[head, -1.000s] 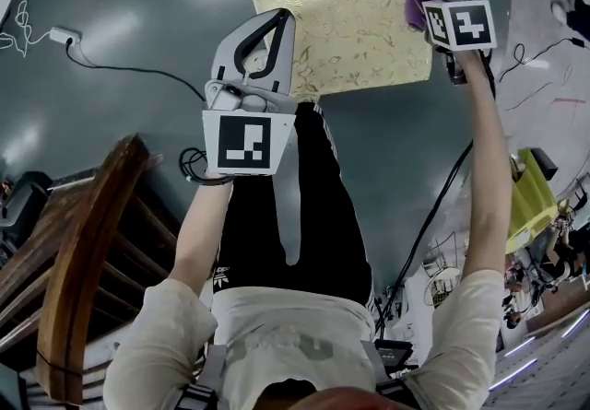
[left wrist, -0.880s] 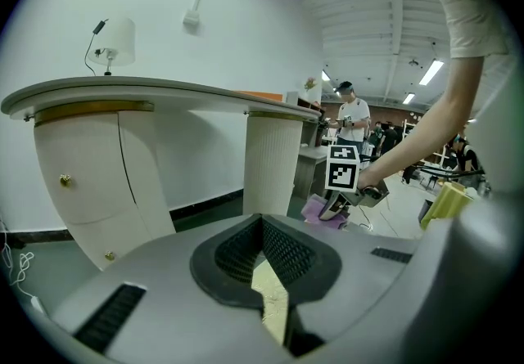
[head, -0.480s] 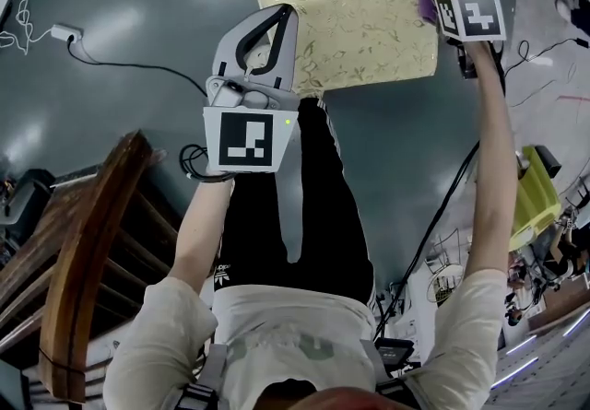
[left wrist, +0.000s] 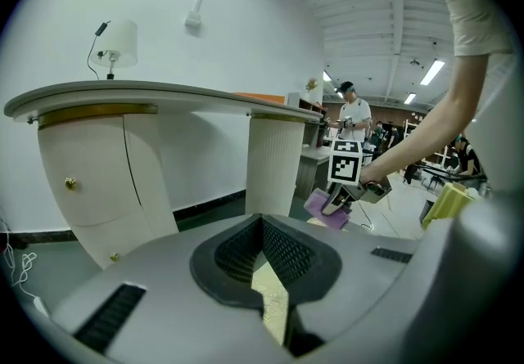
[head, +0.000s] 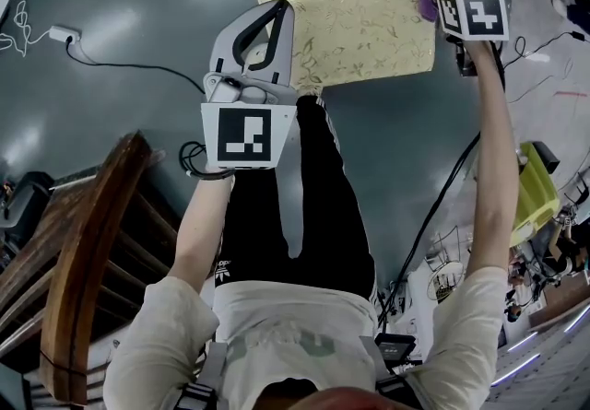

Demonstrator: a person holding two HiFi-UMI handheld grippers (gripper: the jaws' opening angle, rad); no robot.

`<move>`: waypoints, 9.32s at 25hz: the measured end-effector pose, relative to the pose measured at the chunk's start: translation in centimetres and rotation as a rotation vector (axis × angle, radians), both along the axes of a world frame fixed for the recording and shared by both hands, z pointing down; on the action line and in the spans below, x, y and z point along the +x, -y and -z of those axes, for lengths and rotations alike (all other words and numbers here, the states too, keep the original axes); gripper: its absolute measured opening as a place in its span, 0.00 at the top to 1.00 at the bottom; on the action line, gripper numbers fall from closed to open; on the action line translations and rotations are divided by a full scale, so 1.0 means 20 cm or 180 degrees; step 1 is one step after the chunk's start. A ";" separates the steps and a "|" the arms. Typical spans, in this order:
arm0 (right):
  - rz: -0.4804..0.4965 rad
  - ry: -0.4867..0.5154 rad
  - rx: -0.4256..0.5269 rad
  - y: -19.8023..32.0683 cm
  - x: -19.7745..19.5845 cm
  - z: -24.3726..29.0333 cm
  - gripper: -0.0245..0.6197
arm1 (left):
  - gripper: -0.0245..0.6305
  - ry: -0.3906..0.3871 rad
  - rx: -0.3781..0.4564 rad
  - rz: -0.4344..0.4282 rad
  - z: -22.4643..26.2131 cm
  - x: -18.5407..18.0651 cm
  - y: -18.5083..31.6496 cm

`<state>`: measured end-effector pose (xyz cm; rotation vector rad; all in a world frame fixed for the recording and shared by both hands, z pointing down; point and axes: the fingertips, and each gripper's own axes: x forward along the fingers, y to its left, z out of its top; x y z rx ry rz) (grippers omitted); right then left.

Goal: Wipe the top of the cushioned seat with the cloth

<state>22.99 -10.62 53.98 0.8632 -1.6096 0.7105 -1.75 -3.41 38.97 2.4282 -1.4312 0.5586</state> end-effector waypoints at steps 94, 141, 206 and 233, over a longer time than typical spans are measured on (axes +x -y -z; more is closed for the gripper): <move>0.0086 -0.0141 -0.0004 -0.42 0.12 -0.09 0.82 | 0.95 0.0084 -0.0055 -0.0013 0.06 0.05 -0.05; 0.0074 0.0697 0.0685 -0.34 -0.31 0.54 0.82 | 0.95 0.0083 0.0040 0.0072 0.16 -0.04 -0.04; 0.0454 0.0646 -0.0133 -1.02 -0.53 -0.09 0.82 | 0.95 0.0084 -0.0120 0.0135 0.02 0.00 -0.10; 0.0086 -0.0183 0.0112 -0.84 0.25 -0.09 0.82 | 0.95 0.0199 -0.0093 -0.0098 0.01 0.12 -0.07</move>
